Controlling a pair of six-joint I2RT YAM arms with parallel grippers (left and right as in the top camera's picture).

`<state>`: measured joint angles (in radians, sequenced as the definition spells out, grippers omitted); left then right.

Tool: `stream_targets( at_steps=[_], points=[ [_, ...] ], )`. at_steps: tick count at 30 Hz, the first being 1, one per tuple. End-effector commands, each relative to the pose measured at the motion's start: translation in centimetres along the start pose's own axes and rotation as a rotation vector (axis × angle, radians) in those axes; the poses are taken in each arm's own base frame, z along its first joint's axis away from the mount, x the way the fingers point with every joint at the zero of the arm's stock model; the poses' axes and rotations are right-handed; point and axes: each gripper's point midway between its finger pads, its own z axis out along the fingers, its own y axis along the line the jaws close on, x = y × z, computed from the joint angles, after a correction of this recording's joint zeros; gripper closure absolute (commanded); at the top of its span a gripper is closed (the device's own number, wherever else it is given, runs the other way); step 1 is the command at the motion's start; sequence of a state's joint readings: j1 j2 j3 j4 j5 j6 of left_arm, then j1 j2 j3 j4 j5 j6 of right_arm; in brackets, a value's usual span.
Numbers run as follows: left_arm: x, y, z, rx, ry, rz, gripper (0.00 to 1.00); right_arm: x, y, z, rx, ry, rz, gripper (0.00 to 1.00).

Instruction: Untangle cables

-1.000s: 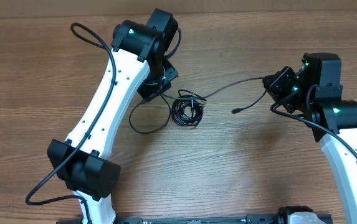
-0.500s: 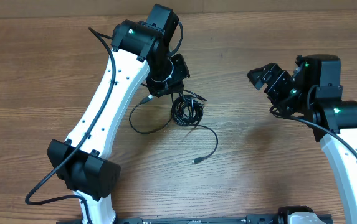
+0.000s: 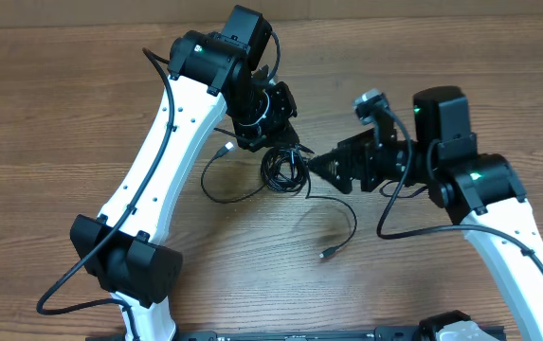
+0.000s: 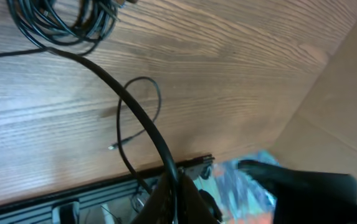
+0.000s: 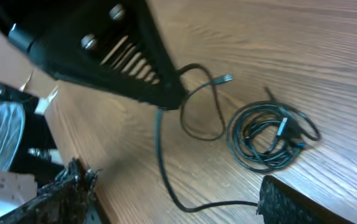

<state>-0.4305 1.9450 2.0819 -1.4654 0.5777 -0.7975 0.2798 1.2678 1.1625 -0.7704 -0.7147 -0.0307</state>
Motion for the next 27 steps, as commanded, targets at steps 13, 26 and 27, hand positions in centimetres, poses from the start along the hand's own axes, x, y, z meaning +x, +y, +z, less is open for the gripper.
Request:
stream_targets(
  at_steps=[13, 26, 27],
  points=[
    [4.0, -3.0, -1.4, 0.162, 0.158, 0.012, 0.96, -0.1, 2.3, 0.6, -0.029, 0.011, -0.14, 0.51],
    [4.7, -3.0, -0.9, 0.139, 0.16, 0.036, 0.96, -0.1, 2.3, 0.6, -0.026, 0.01, -0.14, 0.78],
    [4.6, -3.0, -0.9, 0.137, 0.159, 0.039, 0.96, -0.1, 2.3, 0.6, -0.026, 0.01, -0.14, 0.79]
  ],
)
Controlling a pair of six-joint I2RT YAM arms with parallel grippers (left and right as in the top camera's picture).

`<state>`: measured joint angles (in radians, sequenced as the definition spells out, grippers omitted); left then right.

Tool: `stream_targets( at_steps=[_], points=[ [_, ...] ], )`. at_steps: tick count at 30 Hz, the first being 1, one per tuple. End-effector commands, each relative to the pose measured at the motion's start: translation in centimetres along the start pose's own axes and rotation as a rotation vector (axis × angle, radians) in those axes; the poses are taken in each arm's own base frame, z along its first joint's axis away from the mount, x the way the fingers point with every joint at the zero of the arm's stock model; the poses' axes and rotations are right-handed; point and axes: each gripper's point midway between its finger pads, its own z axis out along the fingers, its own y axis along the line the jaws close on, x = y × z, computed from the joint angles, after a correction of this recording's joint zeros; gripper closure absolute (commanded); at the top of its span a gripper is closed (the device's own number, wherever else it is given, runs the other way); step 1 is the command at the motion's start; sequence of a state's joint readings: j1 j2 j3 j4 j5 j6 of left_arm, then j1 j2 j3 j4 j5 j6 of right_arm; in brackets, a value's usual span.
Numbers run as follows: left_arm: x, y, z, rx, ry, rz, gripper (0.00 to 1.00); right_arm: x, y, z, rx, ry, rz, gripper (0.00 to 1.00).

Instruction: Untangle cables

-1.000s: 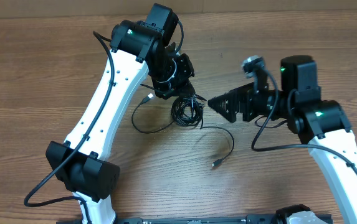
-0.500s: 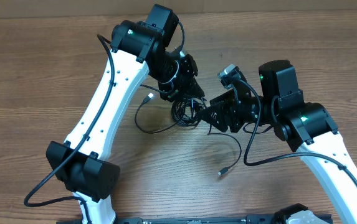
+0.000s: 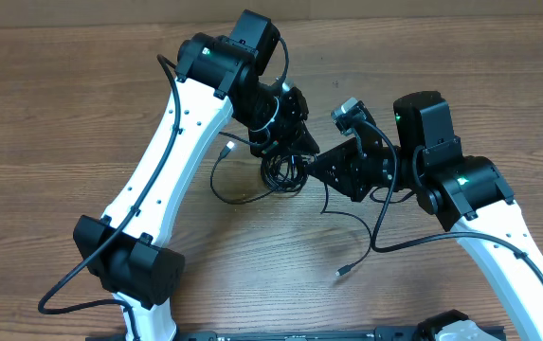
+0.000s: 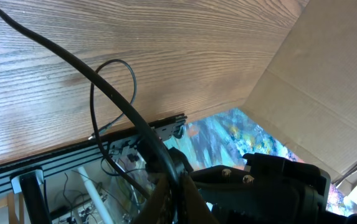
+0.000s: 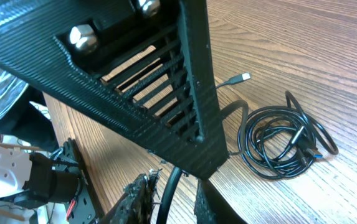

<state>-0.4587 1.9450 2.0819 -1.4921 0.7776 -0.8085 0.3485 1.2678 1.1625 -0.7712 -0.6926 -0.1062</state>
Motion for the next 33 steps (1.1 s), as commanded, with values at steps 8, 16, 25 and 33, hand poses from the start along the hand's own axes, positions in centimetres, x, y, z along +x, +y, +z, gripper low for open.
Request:
stream_targets(
  at_steps=[8, 16, 25, 33],
  points=[
    [1.0, -0.6, -0.8, 0.016, -0.015, 0.056, 0.96, -1.0, 0.6, -0.5, 0.001, -0.026, -0.027, 0.96],
    [0.0, 0.3, -0.9, -0.042, -0.075, 0.084, 0.12, -2.3, 0.6, -0.6, -0.001, -0.075, 0.049, 0.96],
    [1.9, -2.6, -2.4, 0.12, -0.02, 0.378, 0.04, -3.6, -0.7, -1.6, 0.103, -0.146, 0.129, 0.96],
    [1.1, -2.3, -9.0, 0.094, -0.304, 0.43, 0.0, -4.6, -0.8, -4.7, 0.232, -0.243, 0.116, 0.96]
  ],
)
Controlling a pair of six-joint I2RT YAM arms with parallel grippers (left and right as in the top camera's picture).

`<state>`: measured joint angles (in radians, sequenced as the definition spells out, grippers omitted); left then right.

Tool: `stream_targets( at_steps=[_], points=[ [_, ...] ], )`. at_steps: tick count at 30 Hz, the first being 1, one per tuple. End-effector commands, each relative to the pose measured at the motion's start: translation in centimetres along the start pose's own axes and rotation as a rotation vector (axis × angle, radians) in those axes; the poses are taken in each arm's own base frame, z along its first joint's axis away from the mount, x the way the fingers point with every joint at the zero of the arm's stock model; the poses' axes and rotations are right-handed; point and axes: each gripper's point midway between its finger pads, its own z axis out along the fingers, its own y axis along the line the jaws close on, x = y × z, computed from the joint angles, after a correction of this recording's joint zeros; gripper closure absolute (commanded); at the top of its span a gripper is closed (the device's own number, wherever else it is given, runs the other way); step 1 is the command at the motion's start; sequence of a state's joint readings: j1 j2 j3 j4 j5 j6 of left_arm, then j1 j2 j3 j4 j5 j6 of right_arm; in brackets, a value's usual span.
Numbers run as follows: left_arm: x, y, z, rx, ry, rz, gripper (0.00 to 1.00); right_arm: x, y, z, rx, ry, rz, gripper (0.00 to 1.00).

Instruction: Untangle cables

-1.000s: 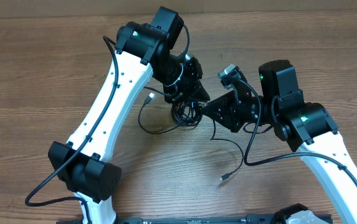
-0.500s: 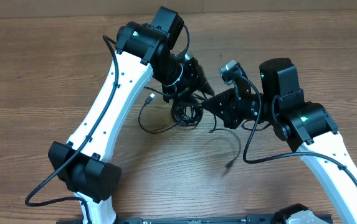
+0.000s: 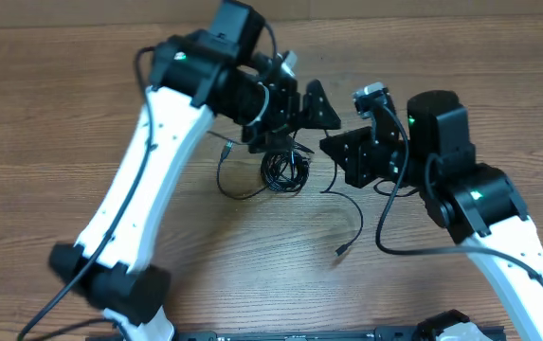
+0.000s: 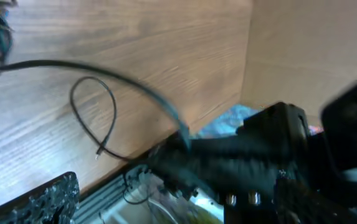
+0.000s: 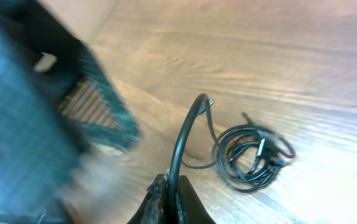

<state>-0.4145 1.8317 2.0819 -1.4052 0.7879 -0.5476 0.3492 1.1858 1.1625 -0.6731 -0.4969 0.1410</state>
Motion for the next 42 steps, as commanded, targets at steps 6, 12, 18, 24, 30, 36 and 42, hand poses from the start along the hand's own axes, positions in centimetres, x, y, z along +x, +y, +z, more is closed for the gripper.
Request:
stream_targets(
  at_steps=[6, 12, 18, 24, 30, 36, 42],
  points=[
    [-1.3, 2.6, -7.9, -0.158, -0.283, 0.011, 0.0, -2.3, 1.4, -3.1, 0.022, -0.121, 0.02, 0.96],
    [-2.4, 6.7, -9.5, -0.374, -0.371, -0.045, 0.0, -3.8, 3.3, -4.4, -0.05, -0.194, 0.011, 0.96],
    [-3.0, 8.0, -10.4, -0.462, -0.42, -0.052, 0.0, -5.5, 6.9, -6.2, -0.204, -0.271, -0.058, 0.96],
    [-3.2, 8.5, -10.8, -0.494, -0.438, -0.054, 0.0, -8.9, 8.9, -8.4, -0.279, -0.423, -0.048, 0.96],
    [-3.2, 8.5, -10.8, -0.494, -0.438, -0.054, 0.0, -12.1, 10.7, -10.9, -0.323, -0.592, -0.154, 0.96],
    [-3.2, 8.5, -10.8, -0.494, -0.438, -0.054, 0.0, -14.2, 7.8, -11.5, -0.153, -0.707, -0.086, 0.96],
    [-3.2, 8.5, -10.8, -0.494, -0.438, -0.054, 0.0, -14.7, 1.8, -11.9, 0.151, -0.78, 0.059, 0.96]
  ],
)
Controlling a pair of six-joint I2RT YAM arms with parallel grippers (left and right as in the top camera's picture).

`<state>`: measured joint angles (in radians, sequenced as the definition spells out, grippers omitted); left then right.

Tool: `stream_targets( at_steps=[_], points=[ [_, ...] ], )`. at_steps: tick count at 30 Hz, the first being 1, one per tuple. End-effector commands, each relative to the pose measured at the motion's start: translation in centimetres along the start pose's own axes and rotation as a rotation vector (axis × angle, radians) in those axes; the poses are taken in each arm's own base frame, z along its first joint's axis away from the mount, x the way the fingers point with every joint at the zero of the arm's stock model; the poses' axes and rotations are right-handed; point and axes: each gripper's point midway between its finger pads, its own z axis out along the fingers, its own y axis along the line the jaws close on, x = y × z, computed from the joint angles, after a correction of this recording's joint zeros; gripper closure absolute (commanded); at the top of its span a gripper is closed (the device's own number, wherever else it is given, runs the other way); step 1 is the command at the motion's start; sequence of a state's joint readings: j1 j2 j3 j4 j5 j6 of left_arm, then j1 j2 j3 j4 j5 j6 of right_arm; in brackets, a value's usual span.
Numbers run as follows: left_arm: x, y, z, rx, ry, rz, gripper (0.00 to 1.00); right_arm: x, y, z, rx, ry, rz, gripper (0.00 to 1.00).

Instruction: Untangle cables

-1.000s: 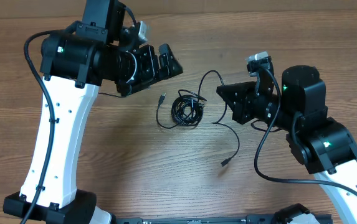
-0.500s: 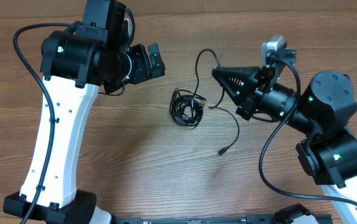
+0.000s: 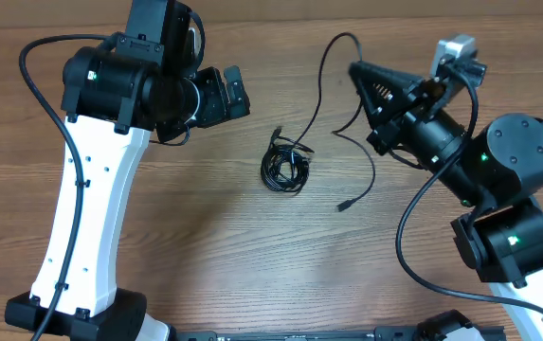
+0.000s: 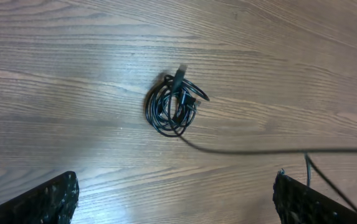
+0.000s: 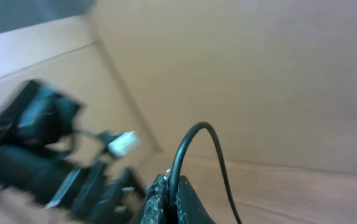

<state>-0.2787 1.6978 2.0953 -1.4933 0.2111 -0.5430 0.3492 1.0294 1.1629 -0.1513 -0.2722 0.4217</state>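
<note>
A small coil of black cable lies mid-table and shows again in the left wrist view as the coil. A loose black cable rises from beside the coil, arches over, and hangs down to its plug. My right gripper is raised at the right, shut on this cable just above its fingers. My left gripper is high at the left, open and holding nothing, its fingers wide apart above the coil. Whether the loose cable still threads the coil cannot be told.
The wooden table runs under both arms. A cardboard wall stands behind it. The left arm's white link crosses the left side, and the right arm's body fills the right edge.
Both arms have drawn apart and upward. The right gripper, still shut on the cable, is now high at the right. The loop and plug left of the coil are gone. The left gripper stays open.
First my left gripper was shut on the cable beside the coil while the right stood open close by. Then the right fingers were around the same cable. Later the right was shut on it and the left open. Now the right holds it aloft.
</note>
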Motion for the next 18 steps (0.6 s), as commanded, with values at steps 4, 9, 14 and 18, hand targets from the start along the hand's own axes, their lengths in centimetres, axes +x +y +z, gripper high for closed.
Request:
stream_targets(
  at_steps=[4, 9, 14, 18],
  points=[
    [-0.4, 0.1, -0.3, -0.005, -0.018, 0.019, 0.0, -4.0, -3.7, -1.5, 0.245, -0.179, -0.009, 0.96],
    [-0.4, 0.1, -0.3, -0.005, -0.018, 0.02, 0.0, -8.2, -5.5, -3.5, 0.314, -0.294, -0.025, 0.96],
    [-0.4, 0.1, -0.3, -0.005, -0.018, 0.019, 0.0, -12.1, -8.9, -6.3, 0.455, -0.366, -0.044, 0.96],
    [-0.4, 0.1, -0.3, -0.005, -0.018, 0.02, 0.0, -12.9, -12.7, -7.7, 0.563, -0.321, -0.024, 0.96]
  ],
)
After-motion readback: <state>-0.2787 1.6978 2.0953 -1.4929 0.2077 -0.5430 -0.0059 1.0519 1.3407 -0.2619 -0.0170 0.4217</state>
